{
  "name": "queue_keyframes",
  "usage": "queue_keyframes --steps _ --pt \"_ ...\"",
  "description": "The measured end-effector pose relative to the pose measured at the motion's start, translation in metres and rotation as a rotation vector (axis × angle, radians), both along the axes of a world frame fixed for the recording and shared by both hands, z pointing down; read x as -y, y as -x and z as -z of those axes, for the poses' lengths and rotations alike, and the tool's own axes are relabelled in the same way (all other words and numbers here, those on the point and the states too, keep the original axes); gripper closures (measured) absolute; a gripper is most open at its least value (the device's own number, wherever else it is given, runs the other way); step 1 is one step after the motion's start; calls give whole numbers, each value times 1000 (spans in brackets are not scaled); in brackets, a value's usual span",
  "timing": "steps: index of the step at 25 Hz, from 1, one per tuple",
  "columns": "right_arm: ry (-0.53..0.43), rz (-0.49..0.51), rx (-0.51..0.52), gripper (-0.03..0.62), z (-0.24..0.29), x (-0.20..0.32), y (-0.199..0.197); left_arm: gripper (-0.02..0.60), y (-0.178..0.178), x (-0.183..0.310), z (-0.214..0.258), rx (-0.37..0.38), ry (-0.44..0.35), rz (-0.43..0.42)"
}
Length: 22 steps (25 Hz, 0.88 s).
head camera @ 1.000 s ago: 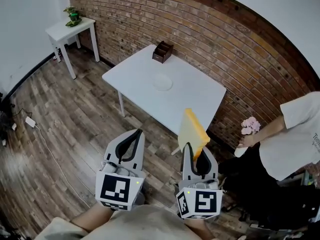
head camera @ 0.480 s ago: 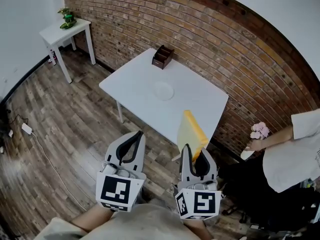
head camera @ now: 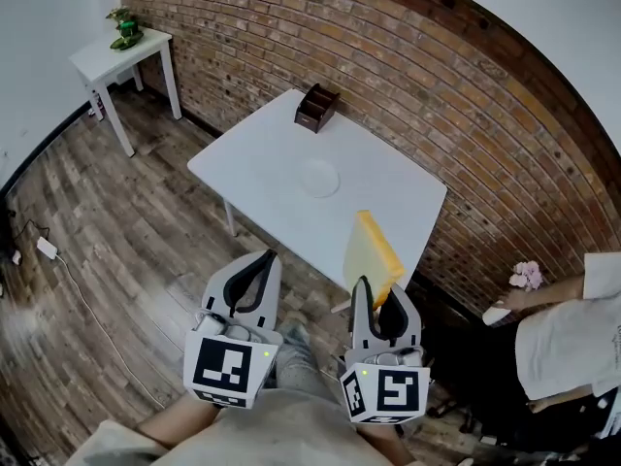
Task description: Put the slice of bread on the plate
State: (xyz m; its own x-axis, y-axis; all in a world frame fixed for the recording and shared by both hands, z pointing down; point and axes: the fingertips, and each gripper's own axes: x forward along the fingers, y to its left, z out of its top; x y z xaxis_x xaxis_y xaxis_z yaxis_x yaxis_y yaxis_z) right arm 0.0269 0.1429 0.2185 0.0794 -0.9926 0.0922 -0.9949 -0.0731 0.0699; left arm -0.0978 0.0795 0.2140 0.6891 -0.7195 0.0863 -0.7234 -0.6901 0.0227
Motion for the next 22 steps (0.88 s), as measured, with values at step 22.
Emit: queue_keyframes --steps 22 --pt "99 110 -1 499 -42 167 -52 572 -63 153 -36 44 37 41"
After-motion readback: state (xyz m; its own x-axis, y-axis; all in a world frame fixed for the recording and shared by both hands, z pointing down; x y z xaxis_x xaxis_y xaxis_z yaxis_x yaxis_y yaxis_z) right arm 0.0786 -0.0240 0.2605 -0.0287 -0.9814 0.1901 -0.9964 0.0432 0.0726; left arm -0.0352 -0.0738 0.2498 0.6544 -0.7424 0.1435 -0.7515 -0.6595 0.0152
